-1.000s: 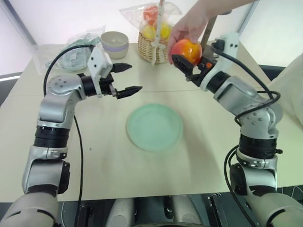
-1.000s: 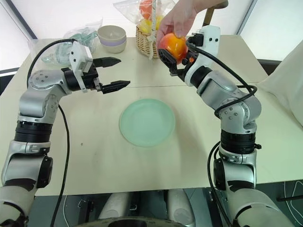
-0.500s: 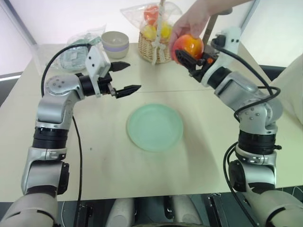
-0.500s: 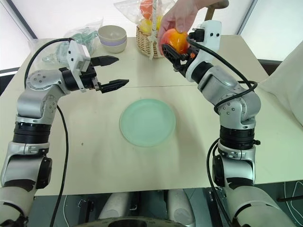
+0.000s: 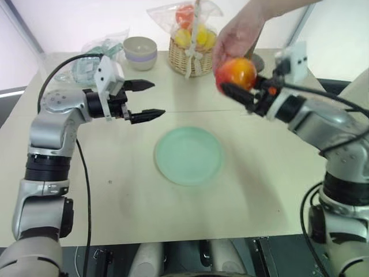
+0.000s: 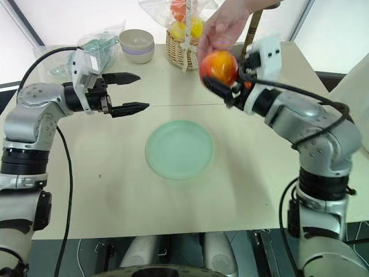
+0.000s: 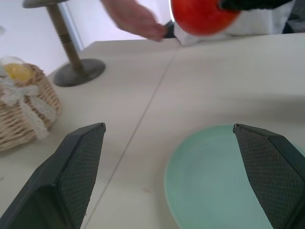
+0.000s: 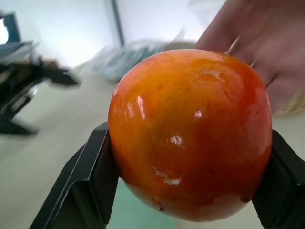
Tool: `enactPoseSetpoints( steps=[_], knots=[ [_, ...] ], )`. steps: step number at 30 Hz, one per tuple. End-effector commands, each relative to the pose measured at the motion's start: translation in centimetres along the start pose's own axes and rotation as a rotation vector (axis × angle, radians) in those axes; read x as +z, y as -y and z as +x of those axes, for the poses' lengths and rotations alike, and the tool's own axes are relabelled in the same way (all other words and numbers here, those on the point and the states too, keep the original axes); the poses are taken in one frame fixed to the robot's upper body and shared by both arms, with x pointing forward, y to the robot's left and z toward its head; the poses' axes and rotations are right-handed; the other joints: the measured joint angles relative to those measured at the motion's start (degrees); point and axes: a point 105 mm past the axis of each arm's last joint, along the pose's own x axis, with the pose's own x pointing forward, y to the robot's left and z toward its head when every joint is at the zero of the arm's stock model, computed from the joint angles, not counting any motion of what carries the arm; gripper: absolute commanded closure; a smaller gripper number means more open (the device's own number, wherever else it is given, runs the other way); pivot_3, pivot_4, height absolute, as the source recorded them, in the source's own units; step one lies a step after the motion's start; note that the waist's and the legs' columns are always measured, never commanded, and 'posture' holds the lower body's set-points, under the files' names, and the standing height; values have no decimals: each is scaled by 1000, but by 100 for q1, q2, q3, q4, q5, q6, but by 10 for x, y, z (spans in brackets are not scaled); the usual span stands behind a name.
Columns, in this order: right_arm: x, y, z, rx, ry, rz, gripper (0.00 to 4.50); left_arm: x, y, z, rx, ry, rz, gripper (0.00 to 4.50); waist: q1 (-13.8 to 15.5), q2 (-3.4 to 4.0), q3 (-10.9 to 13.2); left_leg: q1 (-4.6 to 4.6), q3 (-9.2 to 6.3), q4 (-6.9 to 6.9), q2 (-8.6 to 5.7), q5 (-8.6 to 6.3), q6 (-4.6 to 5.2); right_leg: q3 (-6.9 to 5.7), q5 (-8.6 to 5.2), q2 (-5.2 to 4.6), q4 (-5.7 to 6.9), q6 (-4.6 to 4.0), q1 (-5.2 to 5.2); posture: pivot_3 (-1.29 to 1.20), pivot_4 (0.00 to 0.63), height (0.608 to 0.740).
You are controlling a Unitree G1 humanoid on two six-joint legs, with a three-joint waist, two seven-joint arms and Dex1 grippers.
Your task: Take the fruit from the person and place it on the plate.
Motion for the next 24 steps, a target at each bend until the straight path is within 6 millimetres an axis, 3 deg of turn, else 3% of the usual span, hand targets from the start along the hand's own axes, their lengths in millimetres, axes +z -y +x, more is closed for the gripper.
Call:
enactPoseSetpoints(
  steps=[1, 7, 18, 24],
  knots=[
    [-6, -27, -12, 135, -47, -61, 1554, 14, 6, -9, -74, 9, 14, 0, -6, 0, 0, 0, 0, 0, 0, 0, 0, 0, 0, 0, 0, 0, 0, 0, 150, 740],
    [-31, -39, -6, 192, -96, -52, 1554, 2, 12, -19, -147, -78, 10, 0, -16, 0, 0, 6, 0, 3, 3, 0, 0, 1, 0, 7, 8, 0, 0, 0, 150, 740],
    [-78, -34, 33, 173, -115, 39, 1554, -20, 19, -19, -187, -154, 7, 0, -4, -1, 0, 2, 1, 6, 1, 1, -1, -1, 0, 13, 8, 0, -2, 0, 150, 740],
    [-91, -31, 46, 147, -130, 44, 1554, -22, 21, -17, -201, -163, 18, 0, -1, -1, 0, 1, 2, 6, 0, 1, -1, -5, 0, 15, 8, 0, -2, 0, 150, 740]
  ],
)
